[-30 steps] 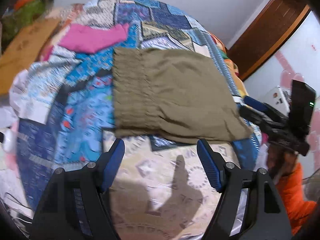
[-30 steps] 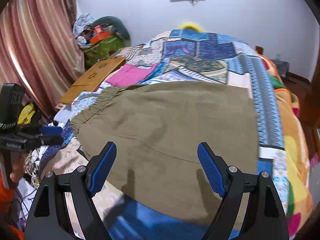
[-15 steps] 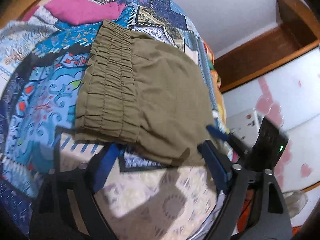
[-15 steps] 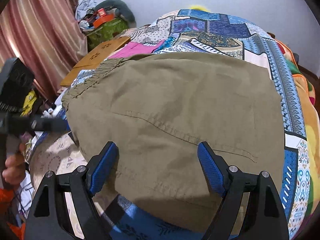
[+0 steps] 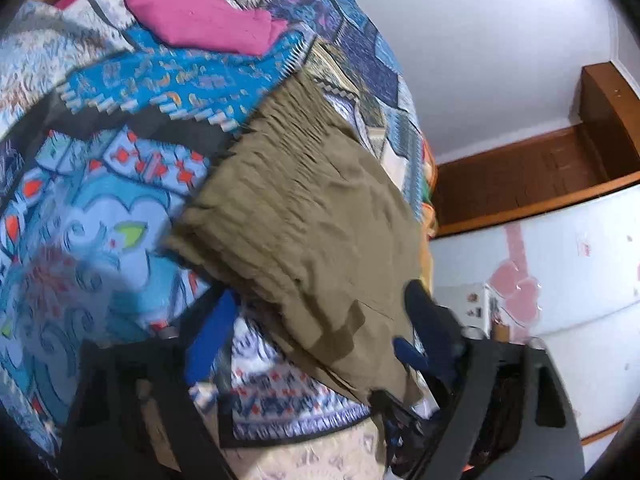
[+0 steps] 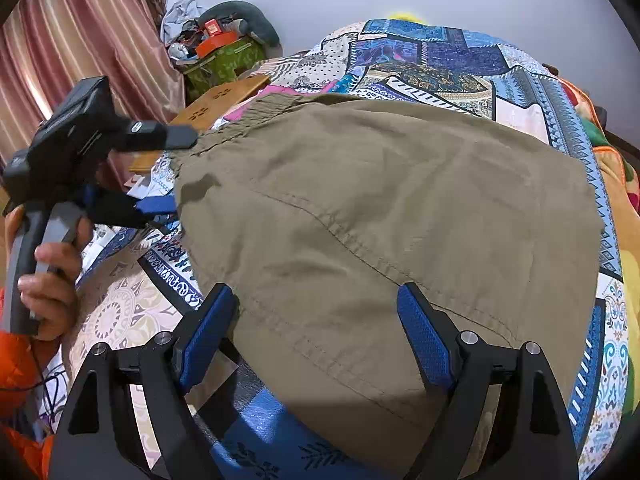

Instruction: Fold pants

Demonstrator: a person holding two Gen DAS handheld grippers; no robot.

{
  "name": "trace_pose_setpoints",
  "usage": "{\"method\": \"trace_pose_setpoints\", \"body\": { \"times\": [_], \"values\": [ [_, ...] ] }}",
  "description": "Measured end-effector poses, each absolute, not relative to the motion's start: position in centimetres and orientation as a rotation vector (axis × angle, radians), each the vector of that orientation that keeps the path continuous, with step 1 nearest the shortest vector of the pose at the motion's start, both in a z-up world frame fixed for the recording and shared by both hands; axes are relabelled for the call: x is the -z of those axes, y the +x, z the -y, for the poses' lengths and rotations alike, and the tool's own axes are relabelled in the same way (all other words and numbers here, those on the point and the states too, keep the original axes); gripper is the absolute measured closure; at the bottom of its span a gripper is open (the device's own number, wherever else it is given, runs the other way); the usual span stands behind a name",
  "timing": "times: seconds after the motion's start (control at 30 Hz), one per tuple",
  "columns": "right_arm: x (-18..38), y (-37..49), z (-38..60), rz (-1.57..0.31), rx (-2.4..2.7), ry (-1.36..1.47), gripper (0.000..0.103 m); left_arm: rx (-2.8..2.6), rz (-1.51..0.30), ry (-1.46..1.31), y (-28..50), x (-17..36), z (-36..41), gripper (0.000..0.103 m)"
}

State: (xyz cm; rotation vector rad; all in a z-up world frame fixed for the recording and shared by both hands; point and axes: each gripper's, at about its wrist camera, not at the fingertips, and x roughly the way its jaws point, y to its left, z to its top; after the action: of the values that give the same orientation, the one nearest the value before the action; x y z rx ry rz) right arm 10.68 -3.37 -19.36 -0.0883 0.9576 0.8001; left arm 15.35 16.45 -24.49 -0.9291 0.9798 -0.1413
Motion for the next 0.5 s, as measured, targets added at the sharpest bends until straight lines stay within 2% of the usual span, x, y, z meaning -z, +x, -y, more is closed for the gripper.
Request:
{"method": "trace_pose_setpoints", "body": {
  "times": [0.03, 0.07, 0.33, 0.5],
  "values": [
    [19.4, 10.7, 3.4, -0.957, -0.800, -0.088, 0.020, 0.095, -0.993, -0.887, 15.7, 24.5, -16.3, 0.058],
    [19.4, 10.7, 3.4, -0.957, -0.799, -0.087, 0.020, 0.062, -1.005, -0.854, 16.1, 24.5, -16.2, 0.066],
    [19.4, 10.9, 3.7, -0.960, -0.803, -0.078, 0.021, -0.006, -1.003, -0.608, 17.4, 23.4, -14.5, 0.079],
    [19.0, 11.4, 3.9, -0.983, -0.812, -0.016, 0.025, -0.105, -0.956, -0.415, 14.8, 21.8, -14.1, 0.080]
  ]
}}
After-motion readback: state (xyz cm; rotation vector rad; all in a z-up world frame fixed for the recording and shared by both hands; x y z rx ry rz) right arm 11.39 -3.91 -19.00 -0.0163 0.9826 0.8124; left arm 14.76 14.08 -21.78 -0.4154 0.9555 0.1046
